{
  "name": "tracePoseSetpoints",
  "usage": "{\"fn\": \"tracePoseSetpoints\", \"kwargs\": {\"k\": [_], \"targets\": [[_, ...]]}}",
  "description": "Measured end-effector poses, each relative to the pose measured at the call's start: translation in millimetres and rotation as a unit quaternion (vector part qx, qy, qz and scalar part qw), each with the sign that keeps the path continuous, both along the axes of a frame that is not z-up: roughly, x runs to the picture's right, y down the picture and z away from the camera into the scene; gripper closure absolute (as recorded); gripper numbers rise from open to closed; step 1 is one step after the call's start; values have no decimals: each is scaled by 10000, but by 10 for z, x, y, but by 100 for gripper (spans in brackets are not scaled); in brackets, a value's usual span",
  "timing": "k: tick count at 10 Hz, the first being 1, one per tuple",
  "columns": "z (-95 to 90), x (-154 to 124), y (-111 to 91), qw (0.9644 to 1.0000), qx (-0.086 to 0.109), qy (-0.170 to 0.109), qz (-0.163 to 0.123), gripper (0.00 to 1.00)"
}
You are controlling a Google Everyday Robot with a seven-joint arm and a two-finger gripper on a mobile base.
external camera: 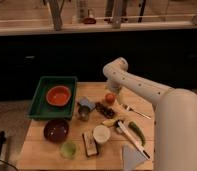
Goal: Place apple in paper cup
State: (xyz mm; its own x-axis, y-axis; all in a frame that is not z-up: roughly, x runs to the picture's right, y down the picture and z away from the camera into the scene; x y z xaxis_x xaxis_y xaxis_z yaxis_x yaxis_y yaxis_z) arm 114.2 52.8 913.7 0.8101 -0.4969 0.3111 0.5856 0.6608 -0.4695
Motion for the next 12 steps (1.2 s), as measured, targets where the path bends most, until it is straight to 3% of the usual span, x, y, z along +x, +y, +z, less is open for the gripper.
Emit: {"fn": "tracePoseSetpoints", "kwargs": {"k": [3, 8, 11, 12], "targets": [[159, -97, 79, 9997, -149, -179, 54, 22], [291, -148, 183, 9984, -179, -491, 220, 71], [171, -182, 131, 9946, -152, -995, 269, 97], [105, -234, 84, 9925, -119, -1191, 264, 100]]}}
